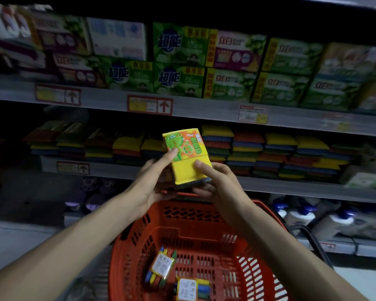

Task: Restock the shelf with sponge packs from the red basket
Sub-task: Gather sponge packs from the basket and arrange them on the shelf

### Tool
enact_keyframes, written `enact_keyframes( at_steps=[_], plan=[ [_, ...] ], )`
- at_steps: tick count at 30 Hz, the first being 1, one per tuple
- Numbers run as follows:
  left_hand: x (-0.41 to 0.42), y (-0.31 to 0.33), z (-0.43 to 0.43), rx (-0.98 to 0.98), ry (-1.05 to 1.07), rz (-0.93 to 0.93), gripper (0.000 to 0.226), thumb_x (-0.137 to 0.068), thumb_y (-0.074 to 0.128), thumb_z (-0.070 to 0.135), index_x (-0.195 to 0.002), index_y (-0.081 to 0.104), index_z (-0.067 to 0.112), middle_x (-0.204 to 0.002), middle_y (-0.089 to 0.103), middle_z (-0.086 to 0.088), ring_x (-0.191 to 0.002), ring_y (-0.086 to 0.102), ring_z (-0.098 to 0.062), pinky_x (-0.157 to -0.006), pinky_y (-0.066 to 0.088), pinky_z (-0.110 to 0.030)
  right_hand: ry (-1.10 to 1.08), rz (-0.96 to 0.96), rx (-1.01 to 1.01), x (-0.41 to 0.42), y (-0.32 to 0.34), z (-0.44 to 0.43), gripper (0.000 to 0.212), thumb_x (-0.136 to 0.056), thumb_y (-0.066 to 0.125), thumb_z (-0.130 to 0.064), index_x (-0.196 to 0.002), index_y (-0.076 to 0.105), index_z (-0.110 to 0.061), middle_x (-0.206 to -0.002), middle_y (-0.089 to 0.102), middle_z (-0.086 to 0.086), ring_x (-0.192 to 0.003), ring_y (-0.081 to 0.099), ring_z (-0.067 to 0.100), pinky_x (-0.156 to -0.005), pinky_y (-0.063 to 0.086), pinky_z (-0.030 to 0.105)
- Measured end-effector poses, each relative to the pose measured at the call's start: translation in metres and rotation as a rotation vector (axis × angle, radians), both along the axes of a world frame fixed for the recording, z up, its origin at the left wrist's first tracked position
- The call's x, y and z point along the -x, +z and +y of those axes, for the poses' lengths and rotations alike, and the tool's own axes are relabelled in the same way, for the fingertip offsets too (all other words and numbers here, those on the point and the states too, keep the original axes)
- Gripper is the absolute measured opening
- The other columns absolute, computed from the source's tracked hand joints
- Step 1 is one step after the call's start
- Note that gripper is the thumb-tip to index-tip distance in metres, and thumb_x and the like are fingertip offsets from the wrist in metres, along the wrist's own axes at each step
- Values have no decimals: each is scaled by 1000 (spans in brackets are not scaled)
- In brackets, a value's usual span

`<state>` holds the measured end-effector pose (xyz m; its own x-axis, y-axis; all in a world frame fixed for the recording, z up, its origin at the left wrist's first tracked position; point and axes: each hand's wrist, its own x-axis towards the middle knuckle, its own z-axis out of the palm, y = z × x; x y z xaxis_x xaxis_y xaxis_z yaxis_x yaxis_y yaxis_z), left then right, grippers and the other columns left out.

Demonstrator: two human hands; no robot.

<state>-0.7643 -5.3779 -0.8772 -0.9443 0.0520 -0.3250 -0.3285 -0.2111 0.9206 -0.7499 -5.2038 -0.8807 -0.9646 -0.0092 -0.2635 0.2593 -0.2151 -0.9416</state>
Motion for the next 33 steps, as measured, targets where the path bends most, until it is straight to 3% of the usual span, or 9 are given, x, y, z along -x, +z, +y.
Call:
enact_keyframes(
  at_steps=[4, 9, 13, 16, 22, 24, 27, 31, 33],
  plan=[
    [-8, -6, -8, -3, -82, -10, 81, -58, 87, 60, -128, 64, 26, -121, 73, -8, -105, 73, -32, -86, 61, -52, -32, 7, 37, 6, 1, -6, 58, -84, 81, -38, -127, 52, -13, -123, 70, 14, -107, 74, 26, -91, 61, 42],
    [-7, -12, -11, 26, 3, 41, 52, -80, 84, 36, -126, 66, 20, -119, 75, -3, -105, 74, -24, -83, 62, -41, -29, 4, 96, 13, -4, -19, 49, -88, 78, -35, -122, 49, -15, -118, 71, 13, -102, 76, 25, -89, 61, 39],
    [9, -15, -6, -33, 164, 39, 49, -81, 85, 30, -125, 66, 19, -120, 72, -7, -111, 70, -24, -79, 61, -37, 17, 37, -123, 15, -7, -18, 51, -92, 75, -38, -134, 53, -18, -120, 68, 4, -105, 72, 19, -88, 62, 37],
    [20, -13, 0, -98, 252, 19, 45, -84, 83, 27, -123, 63, 18, -118, 70, -5, -105, 70, -29, -83, 61, -38, 22, 96, -217, 19, -3, -16, 46, -96, 71, -25, -139, 55, -21, -126, 66, 6, -107, 68, 17, -85, 61, 36],
    [40, -8, 15, -136, 354, 50, 27, -86, 81, 26, -104, 62, 24, -100, 64, 4, -95, 73, -29, -70, 59, -32, 32, 155, -150, 27, 4, -14, 53, -95, 66, -12, -144, 54, -26, -136, 60, 5, -110, 69, 17, -77, 60, 29],
    [46, -5, 17, -129, 377, 68, 24, -85, 82, 28, -101, 64, 24, -99, 64, 5, -94, 73, -28, -71, 60, -31, 22, 159, -156, 28, 5, -14, 58, -94, 65, -10, -147, 51, -28, -141, 56, 2, -110, 69, 15, -84, 61, 34],
    [53, -4, 22, -88, 395, 99, 31, -88, 79, 33, -113, 63, 22, -108, 65, 1, -96, 71, -26, -70, 60, -29, 11, 159, -165, 32, 6, -15, 65, -94, 64, -7, -152, 47, -28, -144, 51, 1, -107, 69, 10, -94, 60, 40],
    [56, -6, 27, -58, 407, 109, 34, -93, 73, 34, -120, 60, 19, -113, 64, -4, -97, 70, -26, -74, 61, -31, -2, 143, -176, 33, 4, -17, 68, -94, 64, -6, -154, 42, -26, -144, 49, 3, -103, 70, 9, -98, 59, 41],
    [58, -5, 29, -68, 414, 106, 21, -98, 66, 34, -114, 59, 22, -107, 62, 1, -98, 70, -27, -80, 62, -36, -8, 144, -172, 33, 3, -18, 67, -95, 63, -6, -155, 41, -26, -140, 49, 1, -100, 71, 8, -98, 59, 40]
  ],
)
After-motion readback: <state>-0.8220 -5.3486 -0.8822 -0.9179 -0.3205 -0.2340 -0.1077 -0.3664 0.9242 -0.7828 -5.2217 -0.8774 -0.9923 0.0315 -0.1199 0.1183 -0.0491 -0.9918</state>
